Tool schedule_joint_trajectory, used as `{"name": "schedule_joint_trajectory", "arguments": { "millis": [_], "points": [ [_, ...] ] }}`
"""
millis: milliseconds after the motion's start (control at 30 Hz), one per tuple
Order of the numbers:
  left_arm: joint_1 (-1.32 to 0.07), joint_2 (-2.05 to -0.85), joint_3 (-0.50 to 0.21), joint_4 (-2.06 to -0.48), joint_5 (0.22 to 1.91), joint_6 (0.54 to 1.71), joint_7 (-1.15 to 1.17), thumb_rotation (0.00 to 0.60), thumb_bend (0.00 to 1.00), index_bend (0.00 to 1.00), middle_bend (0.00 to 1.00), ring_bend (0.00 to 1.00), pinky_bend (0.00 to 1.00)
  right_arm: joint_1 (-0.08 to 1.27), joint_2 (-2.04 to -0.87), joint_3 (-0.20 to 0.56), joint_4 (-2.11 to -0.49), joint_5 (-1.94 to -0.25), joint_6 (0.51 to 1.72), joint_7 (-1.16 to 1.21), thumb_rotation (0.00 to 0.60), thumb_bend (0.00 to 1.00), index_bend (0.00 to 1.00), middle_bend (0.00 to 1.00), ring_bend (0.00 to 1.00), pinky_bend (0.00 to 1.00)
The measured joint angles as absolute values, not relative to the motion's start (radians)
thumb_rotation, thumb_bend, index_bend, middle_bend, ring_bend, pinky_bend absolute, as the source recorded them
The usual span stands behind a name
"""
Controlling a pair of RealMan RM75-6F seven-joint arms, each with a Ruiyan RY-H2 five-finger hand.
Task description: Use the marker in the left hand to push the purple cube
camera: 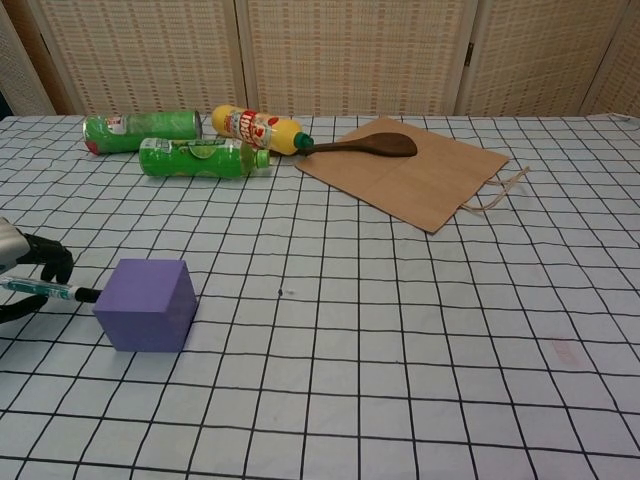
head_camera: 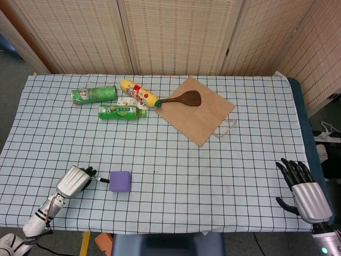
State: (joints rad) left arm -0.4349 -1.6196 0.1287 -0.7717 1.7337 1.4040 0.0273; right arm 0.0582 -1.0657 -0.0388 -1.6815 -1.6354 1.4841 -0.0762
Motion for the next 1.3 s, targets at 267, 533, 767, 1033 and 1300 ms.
{"name": "schedule_joint_trajectory", "arguments": {
  "millis": [267,533,767,1033,1300],
  "points": [
    [-0.468,-1.602,0.113,-0.892,1.741,1.364,0.159,0.6,0.62,0.77,0.78,0.79,1.0,0.053,-1.05,-0.041,-1.684,-1.655,1.501,-0.046,0.6,0.11,0.0,0.0,0.0,0.0],
    [-0.489,-1.594,0.102,-1.001,1.747,1.327,0.277,0.6,0.62,0.77,0.78,0.79,1.0,0.04,-1.028,-0.045,-1.684,-1.682,1.539,-0.003,0.6,0.11,0.0,0.0,0.0,0.0],
    [-0.497,-1.597,0.097,-1.055,1.748,1.301,0.331,0.6,0.62,0.77,0.78,0.79,1.0,0.031,-1.017,-0.051,-1.684,-1.701,1.558,0.018,0.6,0.11,0.0,0.0,0.0,0.0],
    [-0.524,-1.618,0.079,-1.132,1.753,1.257,0.431,0.6,0.62,0.77,0.78,0.79,1.0,0.013,-0.992,-0.06,-1.68,-1.742,1.612,0.07,0.6,0.11,0.0,0.0,0.0,0.0],
    [-0.572,-1.664,0.04,-1.147,1.728,1.183,0.477,0.6,0.62,0.77,0.78,0.79,1.0,-0.006,-0.974,-0.062,-1.672,-1.75,1.643,0.102,0.6,0.11,0.0,0.0,0.0,0.0]
  ]
}}
